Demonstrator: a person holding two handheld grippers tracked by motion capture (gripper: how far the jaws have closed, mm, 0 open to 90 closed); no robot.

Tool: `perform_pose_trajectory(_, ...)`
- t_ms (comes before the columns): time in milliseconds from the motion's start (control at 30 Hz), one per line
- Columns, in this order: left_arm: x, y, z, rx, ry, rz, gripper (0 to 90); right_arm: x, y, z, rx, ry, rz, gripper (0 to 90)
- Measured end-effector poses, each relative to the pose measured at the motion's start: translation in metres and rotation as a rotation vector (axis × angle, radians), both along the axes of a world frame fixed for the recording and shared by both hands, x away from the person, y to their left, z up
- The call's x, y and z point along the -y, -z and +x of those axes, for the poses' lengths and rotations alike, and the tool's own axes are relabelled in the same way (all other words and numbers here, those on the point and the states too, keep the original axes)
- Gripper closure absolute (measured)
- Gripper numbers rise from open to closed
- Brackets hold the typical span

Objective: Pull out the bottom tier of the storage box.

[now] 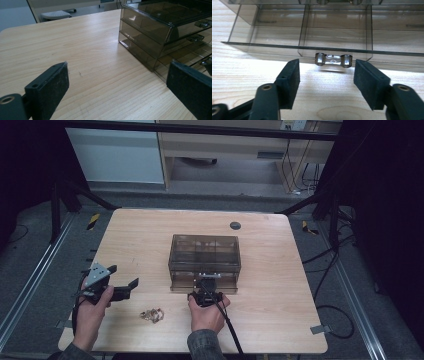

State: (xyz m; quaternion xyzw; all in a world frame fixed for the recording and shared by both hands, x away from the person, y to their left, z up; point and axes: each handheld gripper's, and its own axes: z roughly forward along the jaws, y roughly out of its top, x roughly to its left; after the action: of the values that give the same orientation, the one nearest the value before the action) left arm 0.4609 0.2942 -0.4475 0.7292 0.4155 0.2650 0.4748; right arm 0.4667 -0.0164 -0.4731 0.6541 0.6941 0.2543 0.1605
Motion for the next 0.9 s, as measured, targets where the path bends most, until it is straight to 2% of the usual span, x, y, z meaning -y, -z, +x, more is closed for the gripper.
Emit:
perform_pose_trajectory(233, 0.003, 0.002, 0.0, -0.015, 0.022, 0.001, 4.2, 0.005, -0.011, -0.009, 0.022, -0.035, -0.025, 28.1)
perform_pose_trajectory(500, 0.007, 0.002, -0.004, -0.031, 0.053, 0.008, 4.3, 0.029, -0.026, -0.019, 0.097, -0.115, -0.043, 18.4)
perform_pose_trajectory(700, 0.007, 0.0, -0.01, -0.031, 0.057, -0.003, 4.3, 0.049, -0.031, -0.016, 0.127, -0.162, -0.038, 15.3)
perform_pose_trajectory(900, 0.005, -0.002, -0.016, -0.004, 0.047, 0.018, 4.3, 0.064, -0.031, -0.017, 0.166, -0.223, -0.092, 12.6)
